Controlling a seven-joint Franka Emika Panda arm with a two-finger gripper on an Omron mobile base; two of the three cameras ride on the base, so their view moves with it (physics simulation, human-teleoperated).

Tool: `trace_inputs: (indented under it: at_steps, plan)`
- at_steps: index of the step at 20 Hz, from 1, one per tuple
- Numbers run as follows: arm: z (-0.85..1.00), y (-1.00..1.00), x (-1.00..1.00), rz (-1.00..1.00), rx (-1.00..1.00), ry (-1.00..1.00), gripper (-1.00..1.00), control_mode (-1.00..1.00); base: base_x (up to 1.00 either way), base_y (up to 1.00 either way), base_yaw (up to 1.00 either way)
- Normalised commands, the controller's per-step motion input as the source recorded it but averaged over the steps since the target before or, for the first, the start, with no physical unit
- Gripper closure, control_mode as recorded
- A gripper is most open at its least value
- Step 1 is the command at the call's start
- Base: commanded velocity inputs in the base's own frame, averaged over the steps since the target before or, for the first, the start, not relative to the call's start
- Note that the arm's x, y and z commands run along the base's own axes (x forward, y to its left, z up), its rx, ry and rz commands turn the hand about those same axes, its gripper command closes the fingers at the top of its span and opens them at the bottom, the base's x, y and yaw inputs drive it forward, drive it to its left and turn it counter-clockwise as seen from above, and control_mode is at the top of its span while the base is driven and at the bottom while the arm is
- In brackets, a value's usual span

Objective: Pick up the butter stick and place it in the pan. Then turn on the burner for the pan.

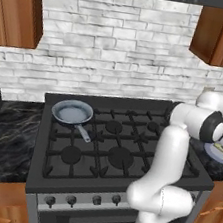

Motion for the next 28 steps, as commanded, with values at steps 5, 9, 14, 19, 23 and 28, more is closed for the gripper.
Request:
trace_inputs:
  at_steps: [5,9,14,19,23,28]
  plan:
    - [-0.49,-0.01,0.25,0.12,-0.02,0.08,-1.00,-1.00,0.00,0.00,0.00]
    - [-0.28,-0.02,0.27,0.10,0.00,0.04,-1.00,-1.00,0.00,0.00,0.00]
    - [-0.25,-0.07,0.20,0.09,0.00,0.00,-1.00,-1.00,0.00,0.00,0.00]
    - [-0.37,-0.01,0.17,0.09,0.00,0.02,-1.00,-1.00,0.00,0.00,0.00]
    - [-0.44,0.05,0.00,0.07,-0.02,0.04,1.00,-1.00,0.00,0.00,0.00]
    - [-0.06,0.12,-0.06,0.01,-0.03,-0.03,1.00,-1.00,0.00,0.00,0.00]
